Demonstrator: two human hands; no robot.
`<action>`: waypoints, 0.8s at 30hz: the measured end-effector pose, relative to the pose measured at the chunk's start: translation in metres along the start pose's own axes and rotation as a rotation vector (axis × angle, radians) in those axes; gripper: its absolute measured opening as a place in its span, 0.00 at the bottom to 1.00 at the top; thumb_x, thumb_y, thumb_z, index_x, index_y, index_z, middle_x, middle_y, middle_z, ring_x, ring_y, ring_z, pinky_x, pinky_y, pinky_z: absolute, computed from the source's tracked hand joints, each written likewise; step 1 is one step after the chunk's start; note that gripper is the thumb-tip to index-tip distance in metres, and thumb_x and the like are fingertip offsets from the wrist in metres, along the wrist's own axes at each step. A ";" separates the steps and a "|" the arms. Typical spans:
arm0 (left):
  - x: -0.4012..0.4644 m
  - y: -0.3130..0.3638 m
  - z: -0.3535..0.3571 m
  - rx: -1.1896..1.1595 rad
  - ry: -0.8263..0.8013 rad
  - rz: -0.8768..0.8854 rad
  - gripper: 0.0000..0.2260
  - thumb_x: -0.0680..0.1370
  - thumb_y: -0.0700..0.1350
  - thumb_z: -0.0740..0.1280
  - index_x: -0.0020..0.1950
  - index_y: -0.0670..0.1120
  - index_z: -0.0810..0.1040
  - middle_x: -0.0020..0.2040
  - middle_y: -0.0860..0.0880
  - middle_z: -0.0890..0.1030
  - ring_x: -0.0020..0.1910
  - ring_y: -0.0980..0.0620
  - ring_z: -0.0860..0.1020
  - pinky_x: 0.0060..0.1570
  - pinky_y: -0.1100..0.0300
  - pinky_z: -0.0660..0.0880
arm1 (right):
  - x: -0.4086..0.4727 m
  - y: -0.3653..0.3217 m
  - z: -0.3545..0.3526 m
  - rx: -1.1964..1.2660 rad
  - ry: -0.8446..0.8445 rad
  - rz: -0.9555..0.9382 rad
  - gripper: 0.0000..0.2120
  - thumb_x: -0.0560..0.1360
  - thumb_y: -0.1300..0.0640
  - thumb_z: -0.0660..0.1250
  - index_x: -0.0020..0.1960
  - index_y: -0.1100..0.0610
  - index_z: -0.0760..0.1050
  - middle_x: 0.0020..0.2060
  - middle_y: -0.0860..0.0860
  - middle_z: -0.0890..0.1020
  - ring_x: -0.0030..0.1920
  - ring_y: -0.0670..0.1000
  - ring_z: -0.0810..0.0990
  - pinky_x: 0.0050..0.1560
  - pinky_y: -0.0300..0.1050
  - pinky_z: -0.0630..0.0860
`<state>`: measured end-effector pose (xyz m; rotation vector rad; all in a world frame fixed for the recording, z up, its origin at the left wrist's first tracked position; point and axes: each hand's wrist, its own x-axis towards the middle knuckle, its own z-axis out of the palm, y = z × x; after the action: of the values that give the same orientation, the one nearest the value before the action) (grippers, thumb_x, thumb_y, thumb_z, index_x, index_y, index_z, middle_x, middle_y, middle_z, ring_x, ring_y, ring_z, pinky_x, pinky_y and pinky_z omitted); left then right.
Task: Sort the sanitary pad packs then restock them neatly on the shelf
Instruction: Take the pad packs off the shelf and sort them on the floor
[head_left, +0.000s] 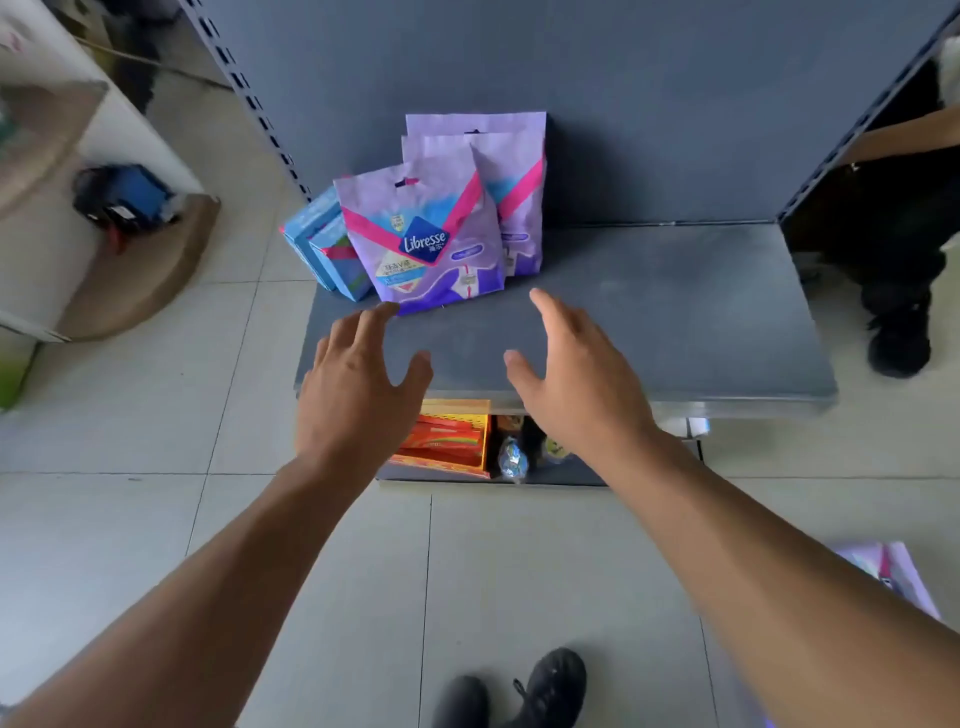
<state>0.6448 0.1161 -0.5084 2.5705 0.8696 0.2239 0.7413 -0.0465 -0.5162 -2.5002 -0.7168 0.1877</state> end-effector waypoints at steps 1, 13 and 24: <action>0.005 -0.004 0.003 -0.012 -0.003 -0.035 0.26 0.78 0.57 0.65 0.74 0.54 0.65 0.73 0.49 0.68 0.69 0.47 0.69 0.57 0.47 0.75 | 0.009 0.001 0.005 0.016 -0.014 0.007 0.29 0.79 0.46 0.62 0.76 0.52 0.57 0.70 0.52 0.68 0.66 0.55 0.71 0.58 0.52 0.72; 0.113 -0.061 0.085 -0.417 -0.071 -0.126 0.40 0.70 0.64 0.69 0.76 0.51 0.57 0.72 0.52 0.68 0.70 0.54 0.69 0.64 0.47 0.73 | 0.131 0.014 0.085 0.361 -0.043 0.116 0.35 0.73 0.46 0.69 0.75 0.54 0.60 0.71 0.52 0.70 0.67 0.52 0.72 0.64 0.52 0.73; 0.119 -0.054 0.086 -0.590 0.053 -0.013 0.19 0.75 0.50 0.71 0.62 0.50 0.70 0.55 0.48 0.76 0.54 0.51 0.75 0.54 0.50 0.76 | 0.116 0.012 0.102 0.586 0.355 0.246 0.16 0.68 0.51 0.68 0.50 0.59 0.68 0.50 0.53 0.73 0.53 0.57 0.75 0.54 0.53 0.75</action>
<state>0.7337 0.1990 -0.6076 2.0159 0.7056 0.4694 0.8180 0.0520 -0.6078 -1.9718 -0.1675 0.0287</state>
